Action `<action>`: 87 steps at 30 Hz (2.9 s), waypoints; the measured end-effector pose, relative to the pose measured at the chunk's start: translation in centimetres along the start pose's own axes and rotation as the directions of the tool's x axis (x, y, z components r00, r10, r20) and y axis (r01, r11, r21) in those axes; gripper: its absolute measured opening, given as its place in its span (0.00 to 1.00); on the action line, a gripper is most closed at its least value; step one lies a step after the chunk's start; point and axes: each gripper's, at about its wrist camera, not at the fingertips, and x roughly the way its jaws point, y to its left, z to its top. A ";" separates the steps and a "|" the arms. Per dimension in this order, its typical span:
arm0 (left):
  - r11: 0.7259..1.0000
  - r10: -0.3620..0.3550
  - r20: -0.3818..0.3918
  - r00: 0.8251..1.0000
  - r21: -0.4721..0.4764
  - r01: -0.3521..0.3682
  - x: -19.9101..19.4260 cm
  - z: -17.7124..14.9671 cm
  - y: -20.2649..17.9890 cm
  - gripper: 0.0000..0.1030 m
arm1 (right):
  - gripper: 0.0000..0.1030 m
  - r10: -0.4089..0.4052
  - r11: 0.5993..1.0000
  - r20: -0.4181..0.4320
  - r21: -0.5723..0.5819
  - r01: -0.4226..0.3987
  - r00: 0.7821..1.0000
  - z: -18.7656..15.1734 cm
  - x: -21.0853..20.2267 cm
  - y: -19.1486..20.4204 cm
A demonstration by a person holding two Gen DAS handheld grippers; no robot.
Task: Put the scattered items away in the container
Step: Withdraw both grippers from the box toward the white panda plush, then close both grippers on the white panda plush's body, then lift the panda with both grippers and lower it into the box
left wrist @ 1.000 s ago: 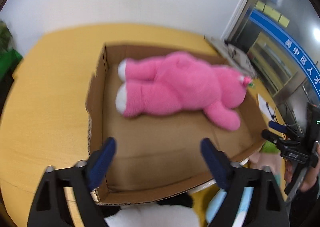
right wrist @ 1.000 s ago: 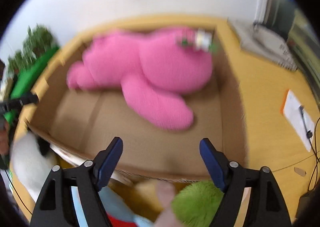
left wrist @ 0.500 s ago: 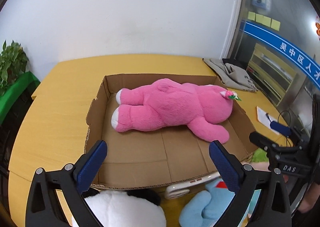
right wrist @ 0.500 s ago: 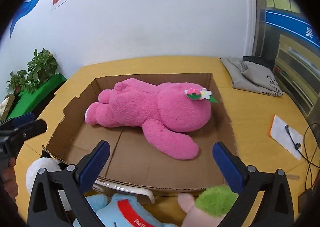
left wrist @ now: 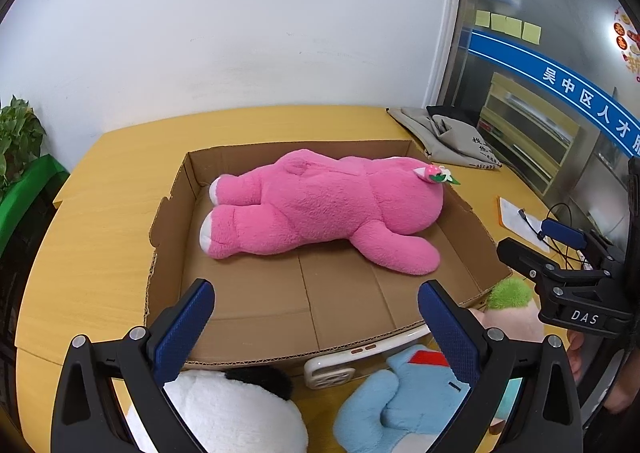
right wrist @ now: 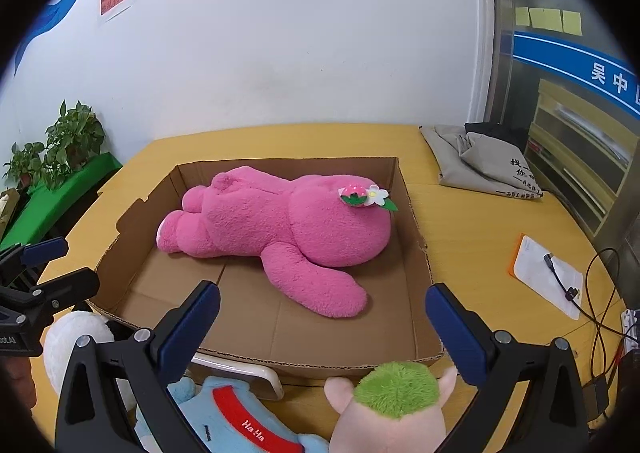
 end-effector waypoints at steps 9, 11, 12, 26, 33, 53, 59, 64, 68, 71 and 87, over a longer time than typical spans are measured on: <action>1.000 -0.001 -0.039 0.999 -0.022 0.000 0.8 -0.5 1.2 1.00 | 0.99 -0.006 1.000 -0.017 0.005 0.006 1.000 -0.4 0.0 0.1; 0.999 -0.002 -0.051 0.999 -0.034 0.000 1.1 -0.7 1.6 1.00 | 0.99 -0.008 1.000 -0.019 -0.001 0.008 1.000 -0.4 0.0 0.3; 0.999 -0.008 -0.055 0.998 -0.041 0.006 1.2 -0.8 1.8 1.00 | 0.99 -0.010 1.000 -0.019 -0.004 0.010 1.000 -0.4 0.0 0.4; 0.999 -0.039 -0.029 0.999 -0.039 0.038 0.2 -0.9 2.8 1.00 | 0.99 -0.030 0.999 -0.034 -0.019 0.029 0.999 -0.7 0.4 1.3; 0.998 -0.052 -0.031 0.998 -0.047 0.051 -1.1 -1.4 4.0 1.00 | 0.99 -0.006 1.000 -0.025 -0.027 0.005 1.000 -0.8 0.2 2.4; 0.941 -0.289 -0.191 0.938 -0.235 0.242 0.1 -10.6 15.1 0.96 | 0.99 0.432 0.875 -0.280 -0.101 -0.474 0.857 -12.0 3.6 22.5; 0.930 -0.319 -0.160 0.934 -0.244 0.275 -1.6 -10.8 15.0 0.82 | 0.87 0.487 0.854 -0.237 -0.074 -0.516 0.840 -12.4 3.5 23.2; 0.952 -0.275 -0.070 0.959 -0.160 0.261 -5.9 -9.1 13.3 0.80 | 0.78 0.539 0.830 -0.166 -0.061 -0.555 0.826 -11.9 0.9 22.2; 0.962 -0.265 0.009 0.964 -0.064 0.265 -7.8 -4.6 11.7 0.80 | 0.78 0.546 0.832 -0.055 -0.084 -0.549 0.836 -8.2 -2.0 21.2; 0.962 -0.272 0.037 0.962 -0.003 0.272 -6.5 -0.2 10.8 0.80 | 0.78 0.535 0.842 0.019 -0.090 -0.531 0.845 -4.3 -2.2 19.4; 0.967 -0.235 -0.124 0.964 -0.133 0.219 11.2 5.9 14.0 0.81 | 0.78 0.419 0.907 -0.101 0.093 -0.411 0.902 3.3 13.5 16.4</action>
